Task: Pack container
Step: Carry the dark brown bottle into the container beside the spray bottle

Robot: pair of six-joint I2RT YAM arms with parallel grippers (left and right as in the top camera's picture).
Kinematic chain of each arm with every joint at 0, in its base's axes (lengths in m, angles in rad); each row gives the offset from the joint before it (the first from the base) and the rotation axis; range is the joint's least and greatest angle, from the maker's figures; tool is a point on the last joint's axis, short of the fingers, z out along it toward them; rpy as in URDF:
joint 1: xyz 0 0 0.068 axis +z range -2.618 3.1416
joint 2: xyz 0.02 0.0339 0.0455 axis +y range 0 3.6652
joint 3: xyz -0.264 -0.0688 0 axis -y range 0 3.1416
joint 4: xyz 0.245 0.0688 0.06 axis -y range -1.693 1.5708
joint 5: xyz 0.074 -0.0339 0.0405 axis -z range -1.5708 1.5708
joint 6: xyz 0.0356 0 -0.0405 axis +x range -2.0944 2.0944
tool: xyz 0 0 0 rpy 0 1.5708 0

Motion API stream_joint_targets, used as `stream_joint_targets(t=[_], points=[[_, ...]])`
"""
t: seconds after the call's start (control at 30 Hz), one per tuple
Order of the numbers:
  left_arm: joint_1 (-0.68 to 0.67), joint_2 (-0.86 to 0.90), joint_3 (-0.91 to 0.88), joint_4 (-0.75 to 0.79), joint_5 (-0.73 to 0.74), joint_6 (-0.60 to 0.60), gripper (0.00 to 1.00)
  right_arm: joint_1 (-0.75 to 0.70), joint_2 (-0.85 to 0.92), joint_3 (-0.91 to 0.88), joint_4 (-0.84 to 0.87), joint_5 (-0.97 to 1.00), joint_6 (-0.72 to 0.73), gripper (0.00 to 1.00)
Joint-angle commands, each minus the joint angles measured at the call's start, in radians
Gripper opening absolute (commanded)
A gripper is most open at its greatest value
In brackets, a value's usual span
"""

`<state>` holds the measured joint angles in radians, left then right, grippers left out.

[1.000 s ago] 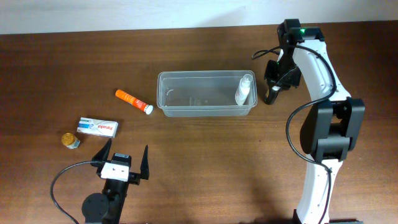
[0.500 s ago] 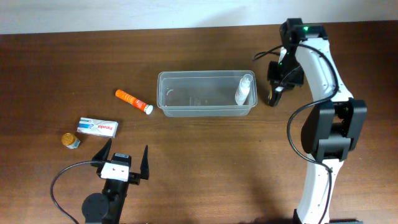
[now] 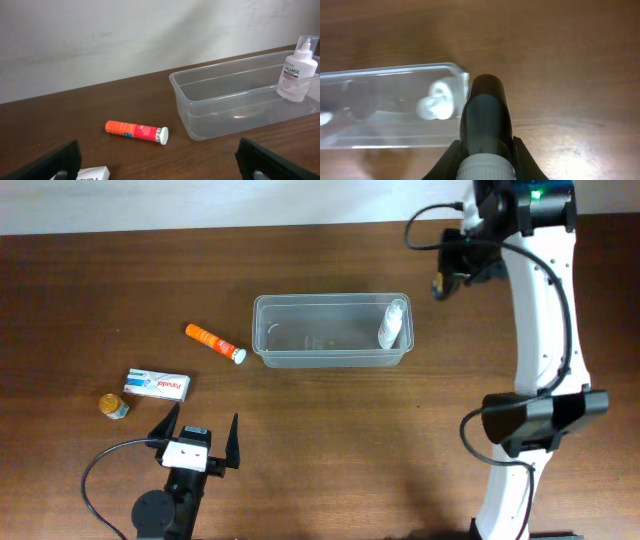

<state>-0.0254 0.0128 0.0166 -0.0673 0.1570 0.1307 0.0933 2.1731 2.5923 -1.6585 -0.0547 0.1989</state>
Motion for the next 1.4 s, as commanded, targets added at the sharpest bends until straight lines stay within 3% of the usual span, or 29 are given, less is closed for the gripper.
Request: stream_joint_targets(t=[0.0, 0.43, 0.87, 1.37], points=[[0.004, -0.007, -0.008, 0.0, -0.004, -0.002, 0.99, 0.072, -0.028, 0.066, -0.006, -0.014, -0.012, 0.2], [0.004, -0.007, -0.008, 0.0, -0.004, -0.002, 0.99, 0.261, -0.005, 0.016, 0.024, 0.052, -0.026, 0.21], [0.004, -0.006, -0.008, 0.0, -0.004, -0.002, 0.99, 0.26, 0.02, -0.268, 0.172, 0.051, 0.0, 0.21], [0.004, -0.006, -0.008, 0.0, -0.004, -0.002, 0.99, 0.26, 0.026, -0.543, 0.465, 0.067, 0.046, 0.21]])
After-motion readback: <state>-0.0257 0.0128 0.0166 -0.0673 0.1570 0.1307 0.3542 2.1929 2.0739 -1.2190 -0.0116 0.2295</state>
